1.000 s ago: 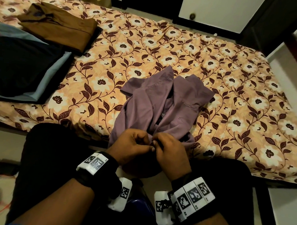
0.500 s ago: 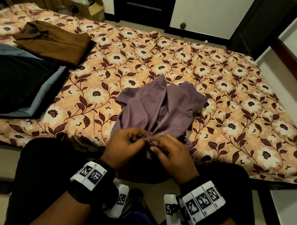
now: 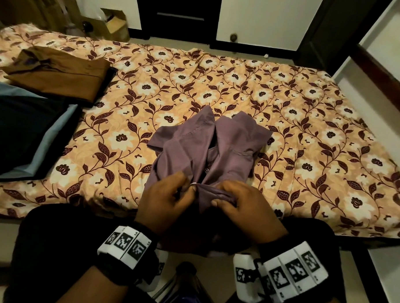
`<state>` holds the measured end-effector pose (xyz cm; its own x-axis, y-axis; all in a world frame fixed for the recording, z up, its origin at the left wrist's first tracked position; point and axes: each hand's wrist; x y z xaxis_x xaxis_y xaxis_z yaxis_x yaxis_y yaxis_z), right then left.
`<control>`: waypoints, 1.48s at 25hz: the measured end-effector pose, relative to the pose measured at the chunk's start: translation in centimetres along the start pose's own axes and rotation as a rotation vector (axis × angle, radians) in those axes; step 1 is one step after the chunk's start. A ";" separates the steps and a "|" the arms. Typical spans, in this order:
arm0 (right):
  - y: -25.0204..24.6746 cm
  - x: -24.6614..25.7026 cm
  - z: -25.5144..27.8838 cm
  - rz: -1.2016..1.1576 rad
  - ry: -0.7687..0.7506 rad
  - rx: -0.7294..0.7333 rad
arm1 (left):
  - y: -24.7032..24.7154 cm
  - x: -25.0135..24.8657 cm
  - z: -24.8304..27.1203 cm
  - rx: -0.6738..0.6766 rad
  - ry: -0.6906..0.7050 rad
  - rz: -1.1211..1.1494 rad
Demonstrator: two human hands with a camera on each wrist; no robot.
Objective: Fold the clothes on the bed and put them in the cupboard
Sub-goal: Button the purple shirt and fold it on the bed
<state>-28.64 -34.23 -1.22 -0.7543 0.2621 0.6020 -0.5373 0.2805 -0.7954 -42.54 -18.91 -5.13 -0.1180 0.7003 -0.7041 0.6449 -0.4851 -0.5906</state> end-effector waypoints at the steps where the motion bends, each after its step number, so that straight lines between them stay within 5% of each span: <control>1: -0.8 -0.2 -0.1 0.015 0.007 0.009 | -0.2 0.3 -0.2 0.045 -0.039 0.011; 5: -4.1 -1.7 -0.5 0.097 -0.065 0.024 | -1.3 1.0 -1.8 0.234 0.002 -0.013; 9: -6.9 -3.6 -1.5 0.227 -0.178 0.037 | -0.6 -1.1 -4.6 0.070 0.139 -0.120; 11: -8.5 -4.9 -2.5 0.245 -0.163 0.001 | 0.8 -2.6 -6.0 0.059 0.073 -0.042; 14: -12.0 -7.4 -3.4 0.226 0.027 0.018 | 2.5 -2.5 -10.1 0.363 -0.180 0.234; 19: -15.1 -10.9 -4.2 0.351 0.189 0.309 | 7.1 6.2 -21.6 0.740 -0.117 -0.693; 21: -15.6 -12.0 -4.3 0.343 0.204 0.359 | 8.2 7.9 -23.3 0.857 -0.139 -0.707; 23: -16.9 -13.5 -4.0 0.321 0.259 0.404 | 7.3 8.9 -23.5 0.797 -0.222 -0.578; 25: -18.7 -15.8 -4.0 0.380 0.353 0.434 | 3.0 10.5 -24.6 0.725 -0.262 -0.688; 28: -22.5 -16.8 -7.3 0.415 0.432 0.208 | -8.7 12.5 -27.6 0.136 -0.324 -0.640; 30: -25.8 -14.6 -10.7 0.380 0.343 0.000 | -16.4 12.1 -26.1 -0.098 -0.304 -0.649; 32: -28.3 -11.7 -13.2 0.391 0.192 -0.077 | -20.8 16.0 -23.0 -0.013 -0.310 -0.740; 35: -28.3 -11.6 -13.4 0.461 0.122 0.072 | -19.8 31.0 -20.3 0.244 -0.618 -0.709; 37: -24.2 -13.9 -12.1 0.658 0.233 0.328 | -16.5 26.8 -18.5 0.363 -0.817 -0.629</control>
<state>-0.64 -33.45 10.52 -0.8778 0.4779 -0.0324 -0.1171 -0.2797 -0.9529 -42.33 17.55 -7.00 -0.9007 0.3828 -0.2053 0.0482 -0.3815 -0.9231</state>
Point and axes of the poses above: each hand's wrist, its own z-axis away from the middle knuckle, its own y-axis out of the palm, x = y × z, and after that the axes turned 2 degrees about -y, right-handed
